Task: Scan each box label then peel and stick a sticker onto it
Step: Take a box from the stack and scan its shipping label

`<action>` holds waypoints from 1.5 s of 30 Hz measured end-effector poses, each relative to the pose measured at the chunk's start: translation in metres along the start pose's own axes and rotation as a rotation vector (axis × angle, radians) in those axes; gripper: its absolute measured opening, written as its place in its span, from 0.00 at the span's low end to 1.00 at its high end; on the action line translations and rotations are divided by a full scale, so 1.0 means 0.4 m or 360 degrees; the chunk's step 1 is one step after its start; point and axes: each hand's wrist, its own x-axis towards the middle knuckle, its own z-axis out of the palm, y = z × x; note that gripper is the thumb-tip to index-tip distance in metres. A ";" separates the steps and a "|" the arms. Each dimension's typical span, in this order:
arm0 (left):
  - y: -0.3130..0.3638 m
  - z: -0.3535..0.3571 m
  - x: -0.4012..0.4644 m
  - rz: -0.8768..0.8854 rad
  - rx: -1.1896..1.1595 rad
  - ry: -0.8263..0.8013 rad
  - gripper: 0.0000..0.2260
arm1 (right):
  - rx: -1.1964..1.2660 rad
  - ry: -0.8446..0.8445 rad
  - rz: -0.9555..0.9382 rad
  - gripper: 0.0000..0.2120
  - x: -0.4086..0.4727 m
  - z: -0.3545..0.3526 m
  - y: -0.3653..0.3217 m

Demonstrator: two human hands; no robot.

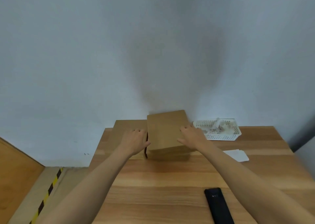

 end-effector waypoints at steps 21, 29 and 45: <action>-0.022 0.274 0.182 -0.0184 -0.0551 -0.0505 0.18 | 0.1116 -0.0256 0.0761 0.34 0.100 0.247 0.113; -0.097 0.190 0.193 -0.0163 -0.1254 -0.0346 0.15 | 0.1603 -0.0051 0.0657 0.26 0.085 0.169 0.112; -0.069 -0.020 0.163 -0.0127 -0.1914 -0.0097 0.34 | 0.1803 0.0451 0.0579 0.17 0.087 -0.043 0.113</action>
